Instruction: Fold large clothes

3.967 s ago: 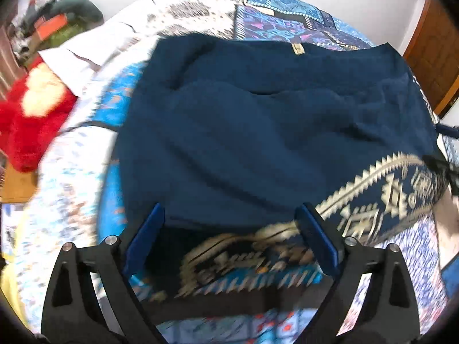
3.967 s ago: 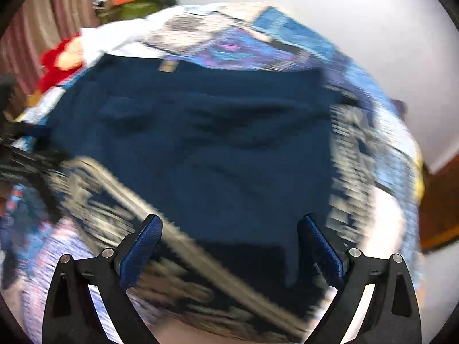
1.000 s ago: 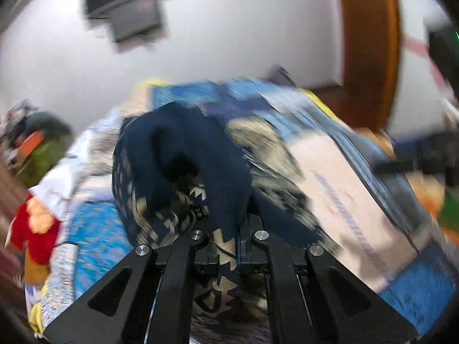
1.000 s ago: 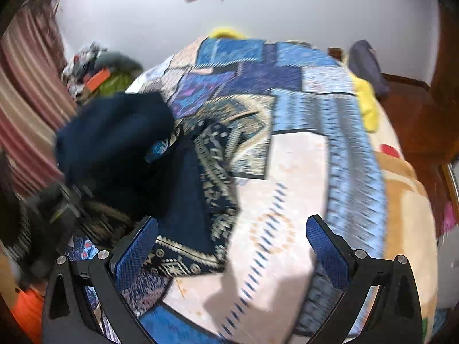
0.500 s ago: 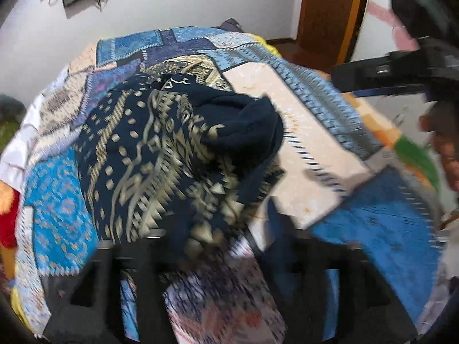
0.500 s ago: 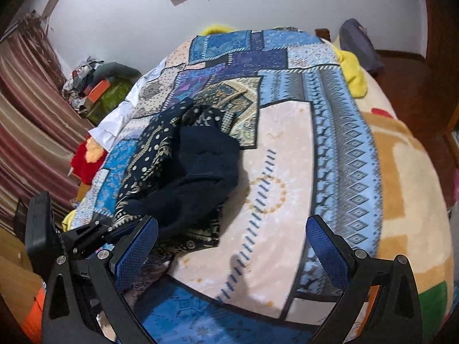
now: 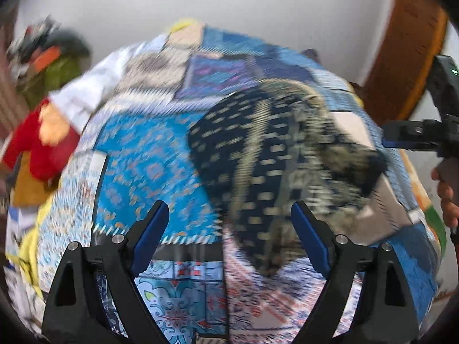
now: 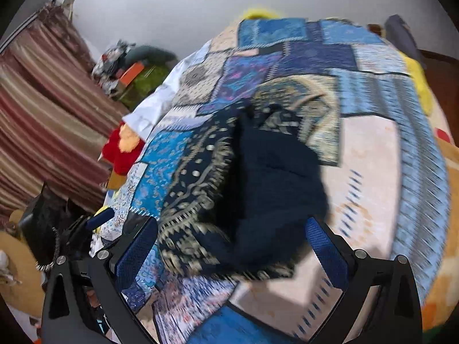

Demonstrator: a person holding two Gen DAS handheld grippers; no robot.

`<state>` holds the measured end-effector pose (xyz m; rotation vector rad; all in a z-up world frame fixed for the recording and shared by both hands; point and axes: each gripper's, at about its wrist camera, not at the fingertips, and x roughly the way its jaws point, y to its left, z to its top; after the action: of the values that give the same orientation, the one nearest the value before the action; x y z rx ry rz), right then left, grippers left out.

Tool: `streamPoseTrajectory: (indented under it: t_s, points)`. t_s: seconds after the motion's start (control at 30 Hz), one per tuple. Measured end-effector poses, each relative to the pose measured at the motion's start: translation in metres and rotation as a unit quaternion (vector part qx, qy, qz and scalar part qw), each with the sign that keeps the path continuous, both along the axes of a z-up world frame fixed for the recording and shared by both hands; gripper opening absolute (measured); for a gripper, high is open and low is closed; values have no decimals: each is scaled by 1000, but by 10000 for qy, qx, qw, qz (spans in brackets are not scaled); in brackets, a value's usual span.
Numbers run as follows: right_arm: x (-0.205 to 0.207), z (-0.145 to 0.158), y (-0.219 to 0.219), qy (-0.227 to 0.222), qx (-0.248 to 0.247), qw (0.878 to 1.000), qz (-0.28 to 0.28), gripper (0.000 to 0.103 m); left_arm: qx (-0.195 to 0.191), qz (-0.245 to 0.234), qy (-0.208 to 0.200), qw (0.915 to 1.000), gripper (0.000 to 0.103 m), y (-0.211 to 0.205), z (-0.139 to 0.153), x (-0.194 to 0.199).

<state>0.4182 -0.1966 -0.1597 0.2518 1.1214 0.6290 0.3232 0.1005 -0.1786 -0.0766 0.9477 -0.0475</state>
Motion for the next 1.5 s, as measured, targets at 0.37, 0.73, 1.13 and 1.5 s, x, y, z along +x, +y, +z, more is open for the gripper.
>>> streamPoseTrajectory:
  t_s: [0.37, 0.73, 1.13, 1.5]
  points:
    - [77, -74, 102, 1043, -558, 9896, 819, 36, -382, 439, 447, 9973, 87, 28, -60, 33]
    - [35, 9, 73, -395, -320, 9946, 906, 4, -392, 329, -150, 9986, 87, 24, -2, 26]
    - [16, -22, -7, -297, -1494, 9877, 361, 4, -258, -645, 878, 9937, 94, -69, -56, 54]
    - [-3, 36, 17, -1071, -1037, 9846, 915, 5, 786, -849, 374, 9926, 99, -102, -72, 15]
